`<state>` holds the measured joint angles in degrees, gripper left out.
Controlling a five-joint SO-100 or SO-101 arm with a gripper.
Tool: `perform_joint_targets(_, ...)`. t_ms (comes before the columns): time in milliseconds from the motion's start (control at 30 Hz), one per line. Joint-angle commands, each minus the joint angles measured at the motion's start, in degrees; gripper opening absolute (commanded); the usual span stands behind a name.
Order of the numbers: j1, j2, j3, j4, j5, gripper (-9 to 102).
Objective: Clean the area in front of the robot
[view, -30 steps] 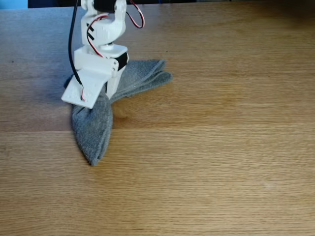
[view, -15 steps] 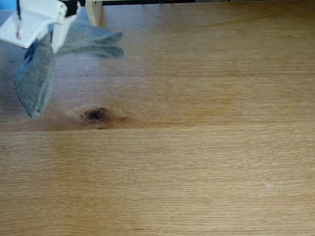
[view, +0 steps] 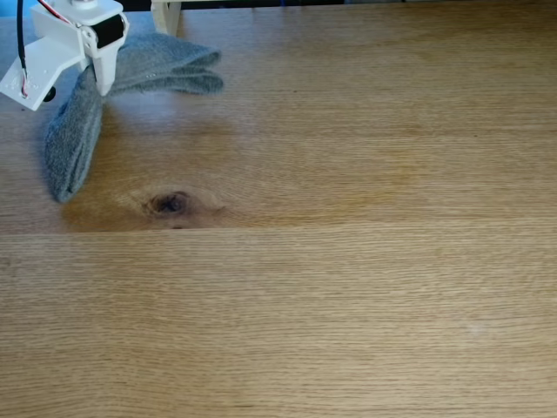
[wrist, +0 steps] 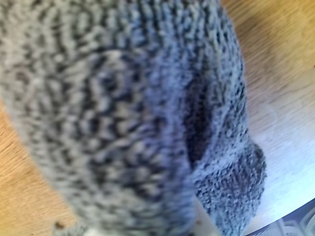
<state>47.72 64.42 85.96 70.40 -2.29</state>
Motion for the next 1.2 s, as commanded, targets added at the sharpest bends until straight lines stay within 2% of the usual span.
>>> perform_joint_targets(0, 2.02, 2.11, -1.67, 0.18, 1.23, 25)
perform_joint_targets(167, 1.58, 4.04, -1.67, -2.90, 2.11, 37)
perform_joint_targets(267, -0.09, 7.38, -1.76, -5.10, 1.93, 38)
perform_joint_targets(367, -3.96, 12.57, -1.76, -5.98, 2.29, 33)
perform_joint_targets(433, -7.91, 16.52, -1.76, -5.01, 3.25, 25)
perform_joint_targets(500, -13.45, 20.74, -1.76, -2.81, 3.96, 16)
perform_joint_targets(700, -30.32, 28.65, -1.76, 2.37, 7.91, 0)
perform_joint_targets(1000, -49.92, 33.31, -1.67, 7.03, 13.45, 0)
perform_joint_targets(1067, -51.94, 34.19, -0.88, 5.89, 14.33, 0)
perform_joint_targets(1167, -52.65, 37.44, 3.08, 0.00, 15.38, 0)
